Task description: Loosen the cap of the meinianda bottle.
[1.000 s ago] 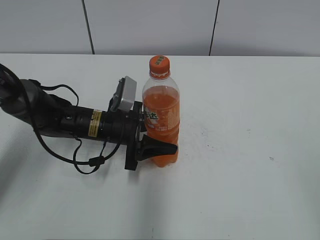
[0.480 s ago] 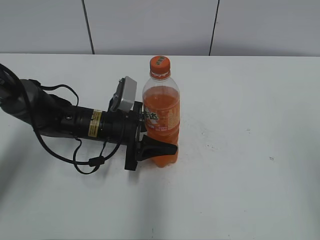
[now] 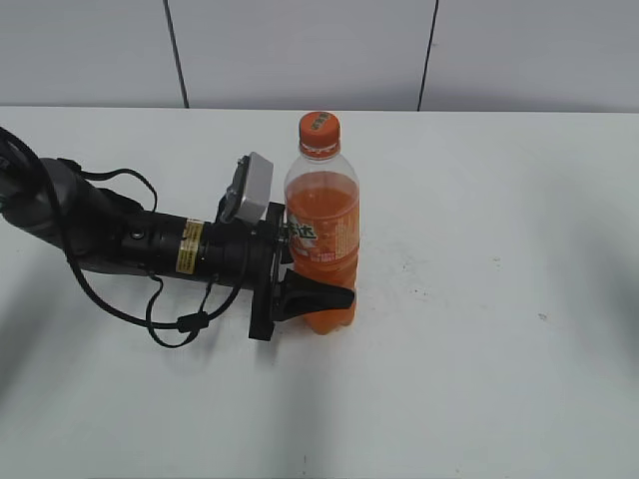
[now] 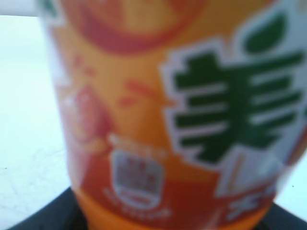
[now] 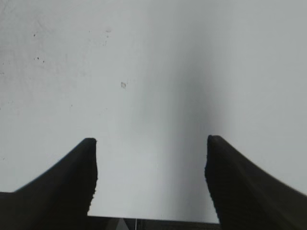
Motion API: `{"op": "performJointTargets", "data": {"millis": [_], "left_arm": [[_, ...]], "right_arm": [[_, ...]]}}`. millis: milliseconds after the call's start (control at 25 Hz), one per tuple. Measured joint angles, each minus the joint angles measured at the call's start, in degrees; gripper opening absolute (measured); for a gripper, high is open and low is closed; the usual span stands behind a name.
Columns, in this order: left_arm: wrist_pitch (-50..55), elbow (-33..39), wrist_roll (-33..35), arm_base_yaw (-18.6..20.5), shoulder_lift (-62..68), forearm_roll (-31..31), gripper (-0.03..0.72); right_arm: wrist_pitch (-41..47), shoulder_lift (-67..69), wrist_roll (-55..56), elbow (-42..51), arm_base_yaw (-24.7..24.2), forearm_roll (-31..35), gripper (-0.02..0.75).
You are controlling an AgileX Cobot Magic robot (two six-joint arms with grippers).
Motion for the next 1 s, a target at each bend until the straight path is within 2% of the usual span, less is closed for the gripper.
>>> {"op": "performJointTargets", "data": {"millis": [160, 480, 680, 840, 1000], "left_arm": [[0.0, 0.0, 0.0, 0.0, 0.0, 0.0, 0.397], [0.0, 0.0, 0.0, 0.0, 0.0, 0.0, 0.397], [0.0, 0.0, 0.0, 0.0, 0.0, 0.0, 0.396], [0.0, 0.0, 0.0, 0.0, 0.0, 0.0, 0.396], [0.0, 0.0, 0.0, 0.0, 0.0, 0.0, 0.396]], "right_arm": [[0.1, 6.4, 0.8, -4.2, 0.0, 0.0, 0.526], [6.9, 19.5, 7.8, -20.4, 0.0, -0.1, 0.511], [11.0, 24.7, 8.3, -28.1, 0.0, -0.2, 0.511], [13.4, 26.4, 13.0, -33.3, 0.1, 0.5, 0.511], [13.6, 26.5, 18.0, -38.4, 3.6, 2.8, 0.507]]}}
